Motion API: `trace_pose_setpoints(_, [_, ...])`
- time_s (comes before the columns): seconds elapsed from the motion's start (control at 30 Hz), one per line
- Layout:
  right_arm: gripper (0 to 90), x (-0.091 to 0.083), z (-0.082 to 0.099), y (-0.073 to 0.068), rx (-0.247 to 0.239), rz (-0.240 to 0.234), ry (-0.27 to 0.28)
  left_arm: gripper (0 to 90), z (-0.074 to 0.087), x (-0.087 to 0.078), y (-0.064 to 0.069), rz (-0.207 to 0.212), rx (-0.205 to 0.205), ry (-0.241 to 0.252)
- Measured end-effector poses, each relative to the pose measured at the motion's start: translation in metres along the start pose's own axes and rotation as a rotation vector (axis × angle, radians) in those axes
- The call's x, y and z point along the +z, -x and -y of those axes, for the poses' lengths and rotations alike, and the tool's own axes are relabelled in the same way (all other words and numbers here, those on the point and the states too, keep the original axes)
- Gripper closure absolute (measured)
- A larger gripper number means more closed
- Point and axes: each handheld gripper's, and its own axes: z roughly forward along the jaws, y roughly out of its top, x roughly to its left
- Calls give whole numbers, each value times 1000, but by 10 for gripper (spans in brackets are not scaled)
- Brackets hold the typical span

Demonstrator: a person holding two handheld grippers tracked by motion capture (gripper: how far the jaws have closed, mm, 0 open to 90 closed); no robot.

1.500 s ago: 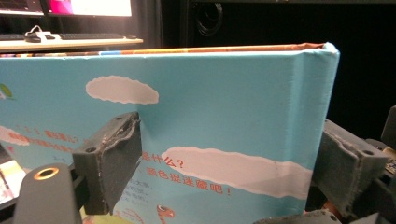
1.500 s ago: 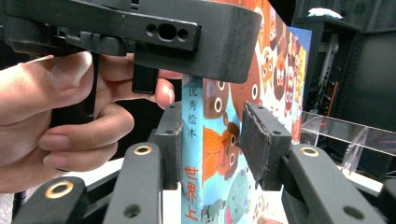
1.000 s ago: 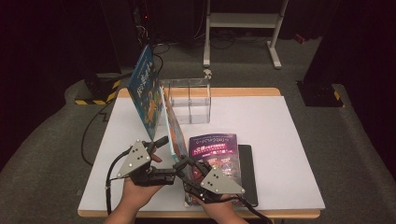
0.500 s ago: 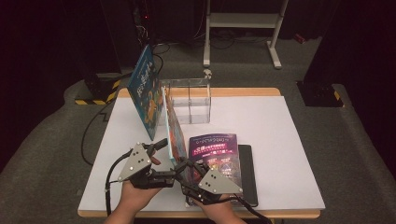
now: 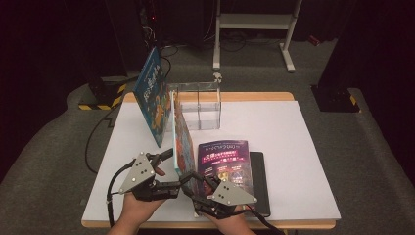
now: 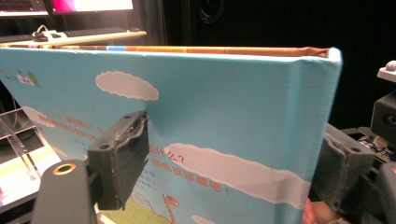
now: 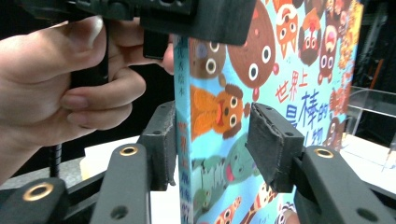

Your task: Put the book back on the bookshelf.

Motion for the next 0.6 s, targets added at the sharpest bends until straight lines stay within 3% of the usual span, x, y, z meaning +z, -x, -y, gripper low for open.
trace_pose_setpoints(0.3, [551,-4,4,2,25,-51,14,264,-3,-10,-6,-4,-9,-6])
trace_pose_setpoints(0.47, [553,-18,3,12,49,-16,33,324,-5,-18,-9,-19,-9,2])
trace_pose_setpoints(0.6, [554,-23,3,23,74,21,42,439,-7,-28,-10,-39,-1,11])
